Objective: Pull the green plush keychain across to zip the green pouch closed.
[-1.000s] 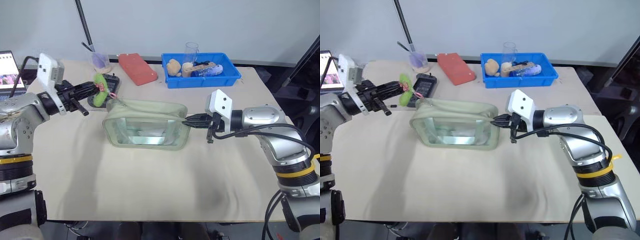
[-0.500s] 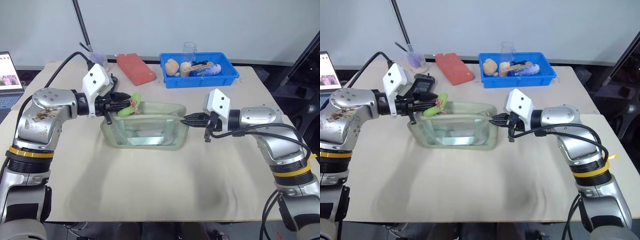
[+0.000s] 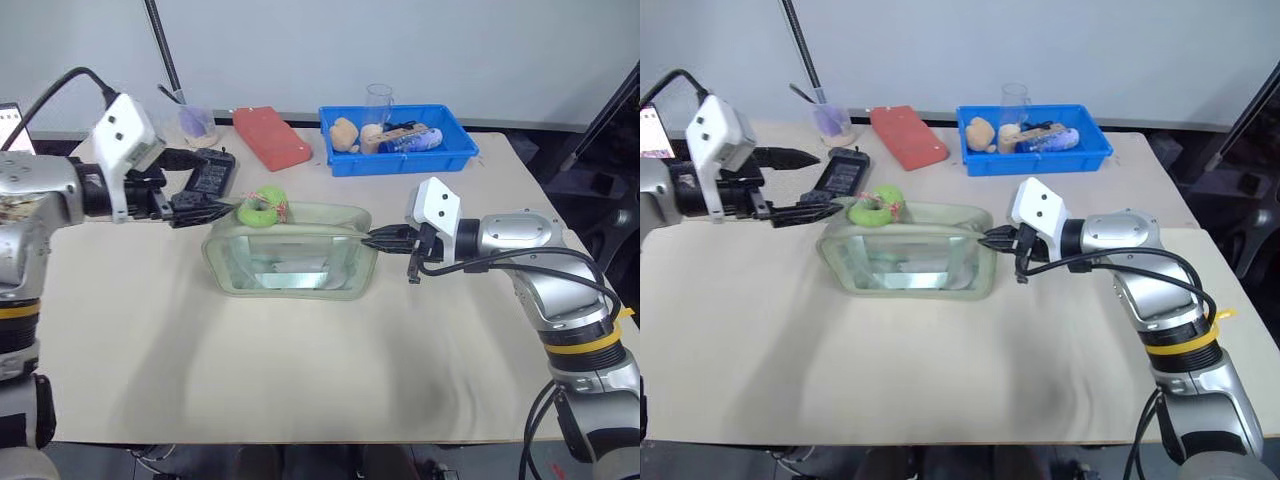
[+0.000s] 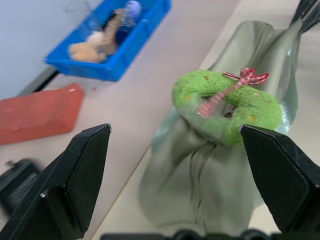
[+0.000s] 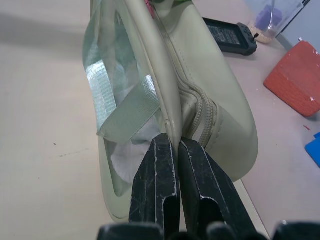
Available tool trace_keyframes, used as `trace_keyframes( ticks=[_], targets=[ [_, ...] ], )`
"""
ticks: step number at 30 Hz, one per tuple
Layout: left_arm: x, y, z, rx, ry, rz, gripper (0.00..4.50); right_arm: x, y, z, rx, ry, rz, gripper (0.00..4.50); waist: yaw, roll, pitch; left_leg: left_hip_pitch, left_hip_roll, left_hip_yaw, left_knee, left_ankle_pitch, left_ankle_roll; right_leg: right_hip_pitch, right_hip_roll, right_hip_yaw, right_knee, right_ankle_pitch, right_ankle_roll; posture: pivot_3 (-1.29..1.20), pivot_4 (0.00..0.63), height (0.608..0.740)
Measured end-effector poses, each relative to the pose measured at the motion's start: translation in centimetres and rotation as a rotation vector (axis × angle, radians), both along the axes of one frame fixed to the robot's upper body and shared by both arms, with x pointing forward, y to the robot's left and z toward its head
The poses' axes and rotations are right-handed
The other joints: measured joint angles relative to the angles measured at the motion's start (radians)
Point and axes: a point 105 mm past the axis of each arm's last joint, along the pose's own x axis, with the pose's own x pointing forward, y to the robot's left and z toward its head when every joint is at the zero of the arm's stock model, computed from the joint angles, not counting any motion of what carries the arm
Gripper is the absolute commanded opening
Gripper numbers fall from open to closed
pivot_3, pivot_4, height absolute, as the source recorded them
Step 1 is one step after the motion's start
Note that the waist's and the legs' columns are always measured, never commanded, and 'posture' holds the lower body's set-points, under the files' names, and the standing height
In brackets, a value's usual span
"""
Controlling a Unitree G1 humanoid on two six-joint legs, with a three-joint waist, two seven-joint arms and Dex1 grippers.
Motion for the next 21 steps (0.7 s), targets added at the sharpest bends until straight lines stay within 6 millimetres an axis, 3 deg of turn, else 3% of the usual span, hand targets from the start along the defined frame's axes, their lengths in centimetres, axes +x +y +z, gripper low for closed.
trace_keyframes(
  ticks=[3, 7, 10, 18, 20, 21],
  targets=[
    [-0.9, 0.3, -3.2, -0.009, 0.101, 0.009, 4.4, 0.1, 0.0, 0.0, 0.001, -0.002, -0.003, 0.0, 0.0, 0.0, 0.0, 0.0, 0.0, 0.0, 0.0, 0.0, 0.0, 0.0, 0.0, 0.0, 0.0, -0.001, -0.001, 0.0, 0.15, 0.74],
    [-0.6, 0.0, -5.5, -0.066, 0.116, 0.043, 4.4, 0.1, 0.0, 0.2, 0.0, -0.004, -0.001, 0.0, 0.007, 0.0, 0.0, 0.0, 0.0, 0.0, 0.001, 0.0, 0.0, 0.0, 0.0, 0.0, 0.0, -0.002, -0.005, 0.0, 0.15, 0.74],
    [0.0, -0.7, -6.1, -0.13, 0.087, 0.059, 3.63, 0.0, 0.1, 0.1, -0.002, -0.002, 0.004, 0.0, 0.007, 0.0, 0.0, 0.0, 0.0, 0.0, 0.001, 0.0, 0.0, 0.0, 0.0, 0.0, 0.0, -0.002, -0.005, 0.0, 0.15, 0.74],
    [0.2, -0.7, -6.0, -0.136, 0.065, 0.071, 0.06, 0.0, 0.0, 0.1, -0.008, 0.003, 0.012, 0.0, 0.003, 0.0, 0.0, 0.0, 0.0, 0.0, 0.0, 0.0, 0.0, 0.0, 0.0, 0.0, 0.0, 0.001, -0.001, 0.0, 0.15, 0.74],
    [0.2, -0.7, -6.1, -0.135, 0.066, 0.066, 0.02, 0.0, 0.0, 0.1, -0.008, 0.003, 0.011, 0.0, 0.003, 0.0, 0.0, 0.0, 0.0, 0.0, 0.0, 0.0, 0.0, 0.0, 0.0, 0.0, 0.0, 0.001, -0.001, 0.0, 0.15, 0.74],
    [0.2, -0.7, -6.1, -0.133, 0.064, 0.063, 0.0, 0.0, 0.0, 0.1, -0.008, 0.003, 0.011, 0.78, 0.003, 0.0, 0.0, 0.0, 0.0, 0.0, 0.0, 0.0, 0.0, 0.0, 0.0, 0.0, 0.0, 0.001, -0.001, 0.0, 0.15, 0.74]
  ],
)
